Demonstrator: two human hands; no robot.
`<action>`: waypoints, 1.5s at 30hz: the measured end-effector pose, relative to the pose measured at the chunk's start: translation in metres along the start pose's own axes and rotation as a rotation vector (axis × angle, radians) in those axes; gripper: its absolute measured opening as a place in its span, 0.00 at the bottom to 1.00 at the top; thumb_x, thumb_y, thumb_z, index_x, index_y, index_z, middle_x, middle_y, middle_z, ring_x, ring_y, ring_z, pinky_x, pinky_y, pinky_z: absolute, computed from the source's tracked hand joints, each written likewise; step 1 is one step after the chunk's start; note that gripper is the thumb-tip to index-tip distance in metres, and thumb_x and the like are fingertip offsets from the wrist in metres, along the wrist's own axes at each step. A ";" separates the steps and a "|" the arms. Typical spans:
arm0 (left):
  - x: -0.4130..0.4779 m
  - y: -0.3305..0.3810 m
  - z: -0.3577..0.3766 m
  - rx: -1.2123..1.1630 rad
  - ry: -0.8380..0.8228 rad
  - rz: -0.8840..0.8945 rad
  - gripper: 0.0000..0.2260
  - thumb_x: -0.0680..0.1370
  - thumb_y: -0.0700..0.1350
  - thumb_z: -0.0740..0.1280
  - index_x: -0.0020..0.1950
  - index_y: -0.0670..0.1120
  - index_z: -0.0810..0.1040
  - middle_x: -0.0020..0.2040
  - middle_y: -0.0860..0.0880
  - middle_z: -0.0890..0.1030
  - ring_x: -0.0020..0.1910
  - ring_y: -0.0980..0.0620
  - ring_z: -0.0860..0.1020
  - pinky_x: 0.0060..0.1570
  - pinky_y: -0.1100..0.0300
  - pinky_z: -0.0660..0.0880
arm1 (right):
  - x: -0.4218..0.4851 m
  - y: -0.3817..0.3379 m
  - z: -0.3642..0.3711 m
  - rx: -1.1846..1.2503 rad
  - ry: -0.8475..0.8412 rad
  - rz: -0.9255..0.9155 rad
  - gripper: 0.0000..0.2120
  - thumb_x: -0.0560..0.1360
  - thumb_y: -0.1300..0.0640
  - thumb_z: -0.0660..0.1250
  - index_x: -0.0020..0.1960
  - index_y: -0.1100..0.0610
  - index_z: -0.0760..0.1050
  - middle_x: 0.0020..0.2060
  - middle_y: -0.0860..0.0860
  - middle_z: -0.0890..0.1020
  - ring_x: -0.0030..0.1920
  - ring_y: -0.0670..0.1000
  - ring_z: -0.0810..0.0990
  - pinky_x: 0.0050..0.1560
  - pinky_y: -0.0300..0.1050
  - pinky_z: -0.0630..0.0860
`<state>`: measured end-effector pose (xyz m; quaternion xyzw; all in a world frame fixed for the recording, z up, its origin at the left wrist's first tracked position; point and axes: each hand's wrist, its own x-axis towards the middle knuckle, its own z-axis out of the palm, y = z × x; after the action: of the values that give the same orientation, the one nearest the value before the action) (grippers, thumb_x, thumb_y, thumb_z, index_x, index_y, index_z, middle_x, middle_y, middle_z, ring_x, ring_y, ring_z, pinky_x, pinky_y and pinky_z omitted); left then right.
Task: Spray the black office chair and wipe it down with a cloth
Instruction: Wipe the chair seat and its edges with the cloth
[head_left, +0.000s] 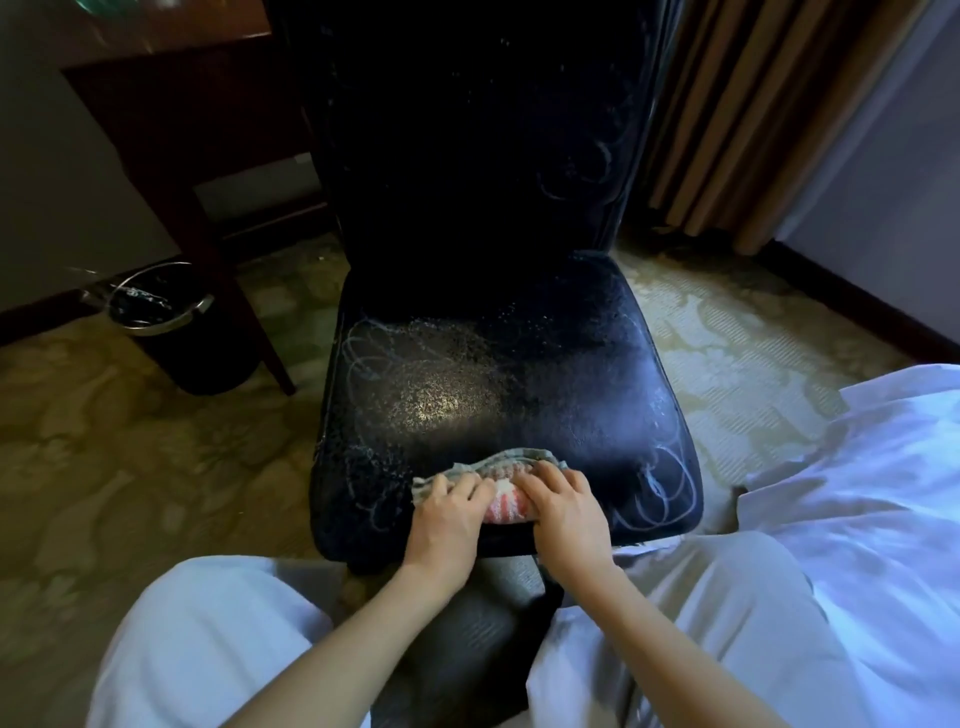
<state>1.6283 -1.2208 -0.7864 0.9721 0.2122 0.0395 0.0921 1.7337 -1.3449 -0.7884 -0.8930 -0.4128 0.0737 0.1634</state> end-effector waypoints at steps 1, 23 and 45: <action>-0.004 0.005 0.005 -0.006 -0.023 0.013 0.22 0.64 0.36 0.75 0.57 0.48 0.80 0.51 0.49 0.81 0.43 0.45 0.77 0.38 0.55 0.78 | -0.005 0.004 0.003 0.005 -0.013 0.015 0.25 0.66 0.58 0.75 0.62 0.47 0.76 0.61 0.49 0.78 0.57 0.57 0.75 0.50 0.51 0.79; 0.006 -0.062 -0.035 -0.006 -0.010 -0.154 0.21 0.78 0.37 0.58 0.71 0.49 0.69 0.68 0.49 0.72 0.60 0.44 0.72 0.58 0.52 0.72 | 0.063 -0.071 0.000 -0.080 -0.180 -0.062 0.22 0.77 0.55 0.63 0.69 0.45 0.67 0.63 0.50 0.72 0.58 0.57 0.68 0.55 0.52 0.75; -0.068 -0.073 -0.019 0.067 -0.132 -0.247 0.29 0.54 0.42 0.84 0.53 0.48 0.83 0.51 0.47 0.83 0.49 0.43 0.82 0.42 0.50 0.81 | -0.022 -0.112 0.029 0.157 -0.300 0.044 0.27 0.77 0.59 0.64 0.73 0.46 0.61 0.72 0.49 0.63 0.70 0.56 0.61 0.69 0.52 0.67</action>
<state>1.5352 -1.1812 -0.7841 0.9416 0.3248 -0.0434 0.0777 1.6313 -1.2871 -0.7764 -0.8653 -0.4060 0.2415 0.1675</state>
